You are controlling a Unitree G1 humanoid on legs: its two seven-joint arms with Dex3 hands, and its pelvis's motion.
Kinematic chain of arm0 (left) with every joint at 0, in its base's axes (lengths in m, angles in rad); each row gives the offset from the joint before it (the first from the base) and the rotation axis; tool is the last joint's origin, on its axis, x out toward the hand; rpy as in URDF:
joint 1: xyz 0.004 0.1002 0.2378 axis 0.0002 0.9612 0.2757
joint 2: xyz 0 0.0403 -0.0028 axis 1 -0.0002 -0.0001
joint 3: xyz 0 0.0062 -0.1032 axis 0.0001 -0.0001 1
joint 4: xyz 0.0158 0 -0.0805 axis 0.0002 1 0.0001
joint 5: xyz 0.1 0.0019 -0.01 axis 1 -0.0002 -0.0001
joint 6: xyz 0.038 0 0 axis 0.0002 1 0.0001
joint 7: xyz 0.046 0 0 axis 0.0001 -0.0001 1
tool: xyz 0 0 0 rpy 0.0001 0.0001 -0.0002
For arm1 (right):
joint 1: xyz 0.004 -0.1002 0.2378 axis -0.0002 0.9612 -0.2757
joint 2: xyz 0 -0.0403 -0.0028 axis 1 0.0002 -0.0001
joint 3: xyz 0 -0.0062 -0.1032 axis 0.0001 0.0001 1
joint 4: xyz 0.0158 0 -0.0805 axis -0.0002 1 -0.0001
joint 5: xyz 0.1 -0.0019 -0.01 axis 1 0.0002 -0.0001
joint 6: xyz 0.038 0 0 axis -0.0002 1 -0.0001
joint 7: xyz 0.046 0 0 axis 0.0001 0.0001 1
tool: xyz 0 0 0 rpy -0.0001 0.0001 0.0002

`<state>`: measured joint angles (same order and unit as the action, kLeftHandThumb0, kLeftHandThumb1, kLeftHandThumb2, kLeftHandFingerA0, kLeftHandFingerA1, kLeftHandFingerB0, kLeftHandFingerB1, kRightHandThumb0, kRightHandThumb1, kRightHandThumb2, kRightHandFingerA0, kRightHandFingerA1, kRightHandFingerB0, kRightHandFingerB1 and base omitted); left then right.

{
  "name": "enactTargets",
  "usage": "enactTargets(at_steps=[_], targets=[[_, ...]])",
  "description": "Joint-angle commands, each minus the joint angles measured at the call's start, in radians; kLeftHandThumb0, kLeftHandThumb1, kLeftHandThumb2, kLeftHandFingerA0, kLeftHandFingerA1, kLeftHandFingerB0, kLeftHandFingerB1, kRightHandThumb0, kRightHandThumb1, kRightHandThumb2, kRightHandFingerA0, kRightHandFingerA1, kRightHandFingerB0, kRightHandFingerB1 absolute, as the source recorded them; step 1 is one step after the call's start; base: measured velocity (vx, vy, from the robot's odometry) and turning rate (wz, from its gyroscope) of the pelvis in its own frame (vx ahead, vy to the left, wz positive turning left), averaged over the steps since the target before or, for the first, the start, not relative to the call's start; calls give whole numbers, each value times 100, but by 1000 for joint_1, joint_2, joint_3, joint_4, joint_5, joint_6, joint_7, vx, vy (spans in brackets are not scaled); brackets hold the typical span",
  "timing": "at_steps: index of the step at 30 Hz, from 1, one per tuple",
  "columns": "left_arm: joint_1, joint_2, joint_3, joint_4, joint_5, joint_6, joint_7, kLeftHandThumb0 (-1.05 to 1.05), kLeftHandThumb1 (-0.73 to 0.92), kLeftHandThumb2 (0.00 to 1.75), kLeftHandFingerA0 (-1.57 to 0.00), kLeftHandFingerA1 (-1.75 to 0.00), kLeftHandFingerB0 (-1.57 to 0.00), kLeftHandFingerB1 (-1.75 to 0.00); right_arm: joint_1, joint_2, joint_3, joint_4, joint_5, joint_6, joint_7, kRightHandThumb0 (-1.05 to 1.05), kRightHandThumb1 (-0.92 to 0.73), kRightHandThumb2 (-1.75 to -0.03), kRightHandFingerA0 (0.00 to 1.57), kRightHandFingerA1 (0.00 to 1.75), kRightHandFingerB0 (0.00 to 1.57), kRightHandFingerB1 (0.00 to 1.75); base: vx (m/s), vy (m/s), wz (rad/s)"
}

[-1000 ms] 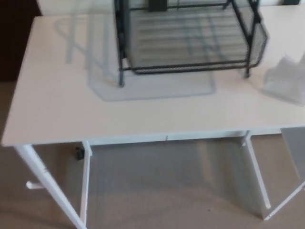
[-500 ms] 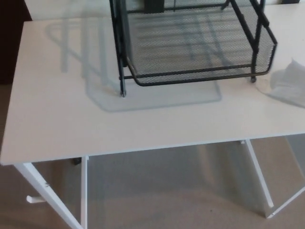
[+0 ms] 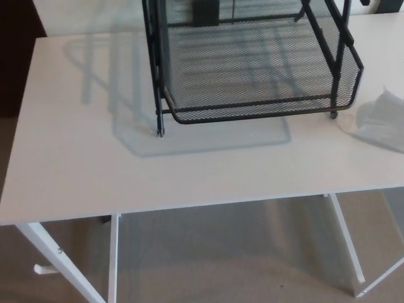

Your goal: The robot walks towards a desk on which a file tray is kept in the middle and a toilet paper roll is kept on its right. The robot uses its right hand to hook on finger in the gap of the roll and grabs it, lifts it and places it on the tray.

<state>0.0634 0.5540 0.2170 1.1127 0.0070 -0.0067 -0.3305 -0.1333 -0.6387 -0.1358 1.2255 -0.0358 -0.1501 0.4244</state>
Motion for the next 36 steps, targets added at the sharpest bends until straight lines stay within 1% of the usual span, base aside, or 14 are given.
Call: enactTargets(at_steps=[1,9,14,21,36], targets=[[-1,11,8,2,-16,-26,0,-76,92,67,-1,-86,-1,-76,-8,-19,1,0,-2,4,0,-73,-46,-88,5,51,3,27,0,0,0],[-2,11,7,3,-17,-27,0,-76,92,67,-1,-86,-1,-76,-8,-19,1,1,-2,4,0,-73,-46,-88,5,51,3,27,0,0,0],[35,29,23,5,-28,-37,-5,-76,92,67,-1,-86,-1,-76,-14,6,19,3,-12,4,-5,-73,-46,-88,5,51,3,27,0,0,0],[40,38,28,-4,-31,-36,-7,-76,92,67,-1,-86,-1,-76,-19,15,25,6,-8,3,-8,-73,-46,-88,5,51,3,27,0,0,0],[37,45,24,-7,-32,-33,-8,-76,92,67,-1,-86,-1,-76,-13,20,24,8,-3,0,-11,-73,-46,-88,5,51,3,27,0,0,0]])
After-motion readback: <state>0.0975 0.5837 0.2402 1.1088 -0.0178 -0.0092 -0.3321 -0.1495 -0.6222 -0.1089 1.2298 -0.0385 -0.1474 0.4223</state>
